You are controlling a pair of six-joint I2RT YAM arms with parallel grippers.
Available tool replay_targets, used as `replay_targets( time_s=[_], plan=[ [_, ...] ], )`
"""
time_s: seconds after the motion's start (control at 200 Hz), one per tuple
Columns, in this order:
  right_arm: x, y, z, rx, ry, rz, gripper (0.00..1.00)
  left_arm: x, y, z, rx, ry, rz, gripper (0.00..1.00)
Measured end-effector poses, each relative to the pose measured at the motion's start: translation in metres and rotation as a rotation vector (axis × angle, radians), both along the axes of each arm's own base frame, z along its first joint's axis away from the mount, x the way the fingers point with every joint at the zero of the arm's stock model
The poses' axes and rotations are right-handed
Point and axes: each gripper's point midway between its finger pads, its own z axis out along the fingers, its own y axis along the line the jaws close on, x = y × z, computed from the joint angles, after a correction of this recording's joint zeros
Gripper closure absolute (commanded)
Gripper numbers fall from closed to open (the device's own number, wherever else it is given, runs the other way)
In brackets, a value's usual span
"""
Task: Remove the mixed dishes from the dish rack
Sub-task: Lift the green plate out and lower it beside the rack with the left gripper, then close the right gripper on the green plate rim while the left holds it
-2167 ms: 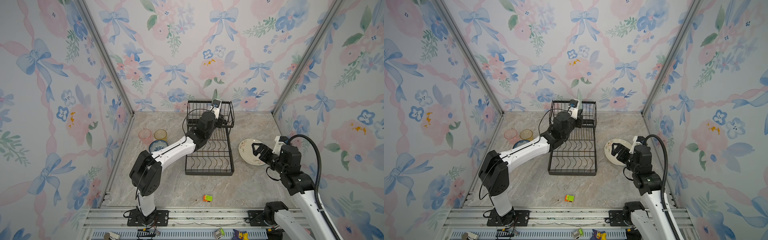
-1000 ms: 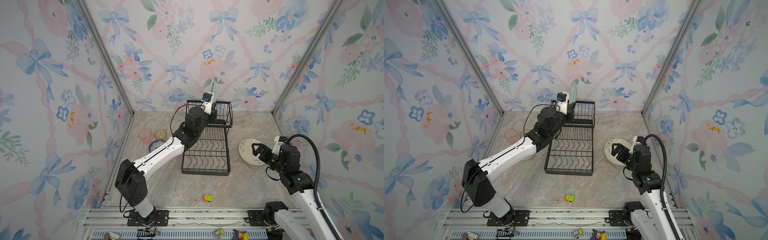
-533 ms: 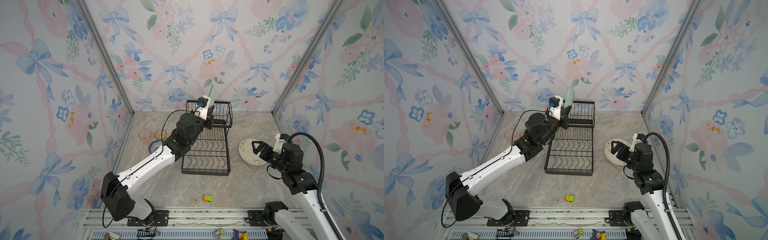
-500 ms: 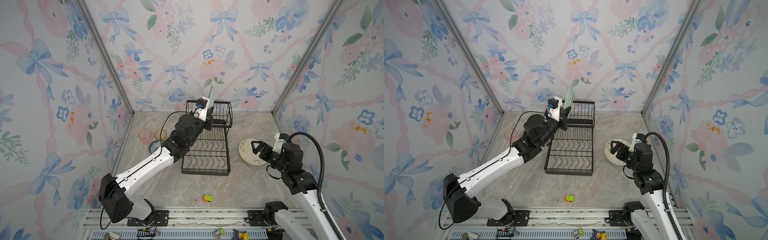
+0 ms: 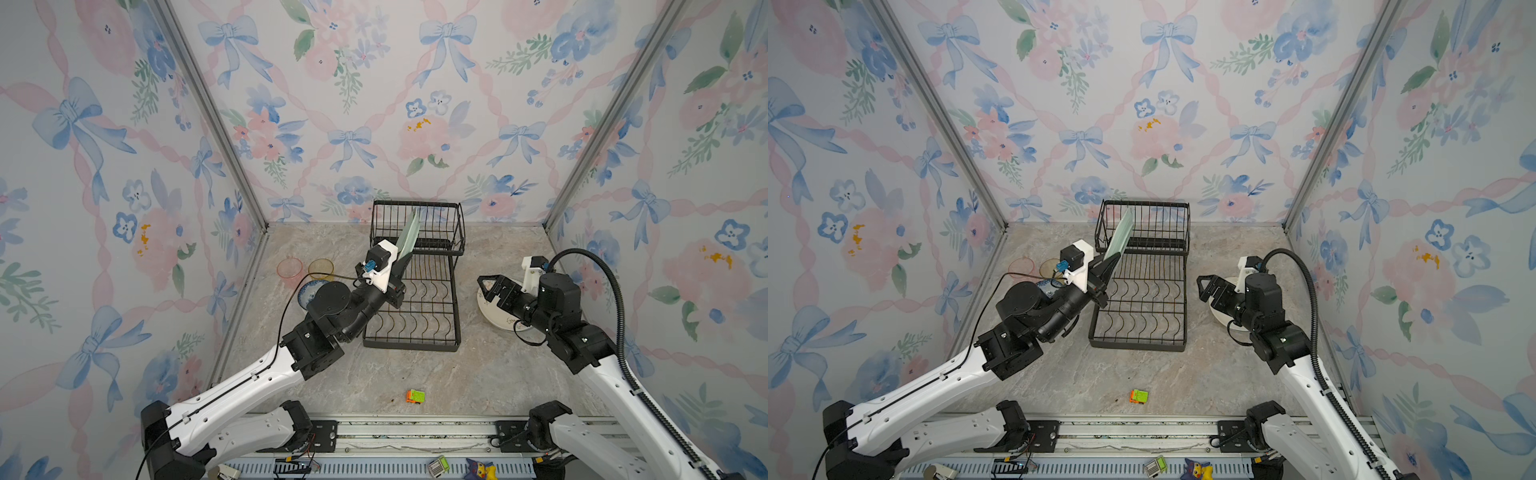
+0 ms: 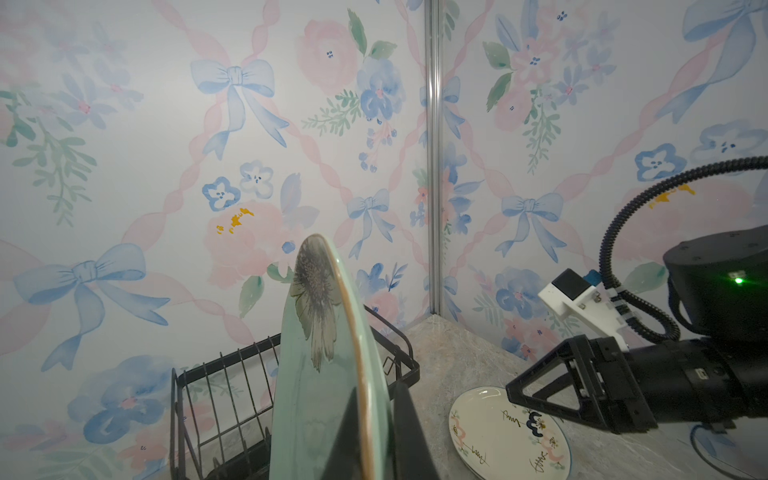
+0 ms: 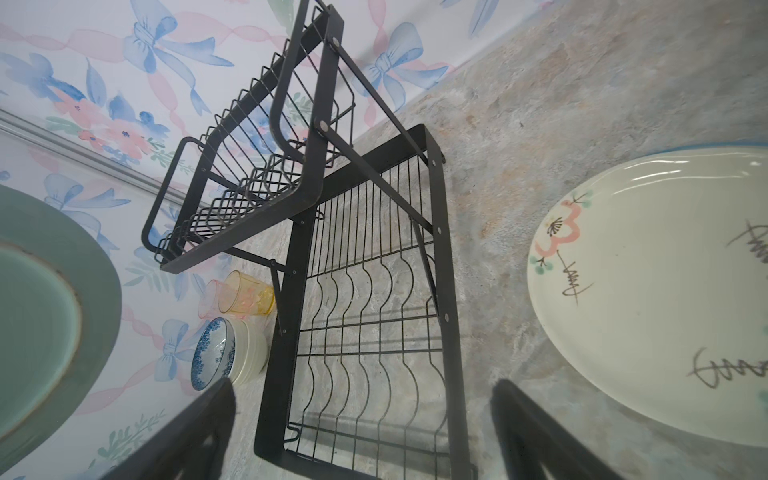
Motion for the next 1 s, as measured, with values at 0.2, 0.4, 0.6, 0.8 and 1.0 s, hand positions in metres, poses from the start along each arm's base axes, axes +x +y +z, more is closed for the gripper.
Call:
replay_targets(
  time_s=[0.2,0.4,0.6,0.8,1.0],
  plan=[
    [-0.002,0.01,0.01,0.045,-0.002,0.014,0.03,-0.02,0.013,-0.028,0.026,0.001,-0.027,1.0],
    [-0.004,0.021,0.014,0.082,0.016,0.03,0.03,-0.03,0.007,-0.07,0.091,0.04,-0.083,1.0],
    [-0.006,0.033,0.018,0.117,0.045,0.036,0.03,-0.042,-0.009,-0.119,0.191,0.109,-0.174,1.0],
    [-0.004,0.039,0.016,0.146,0.121,0.02,0.03,-0.045,-0.022,-0.136,0.251,0.118,-0.213,1.0],
    [-0.003,0.046,0.005,0.158,0.213,0.007,0.03,-0.047,-0.038,-0.161,0.337,0.136,-0.242,1.0]
  ],
)
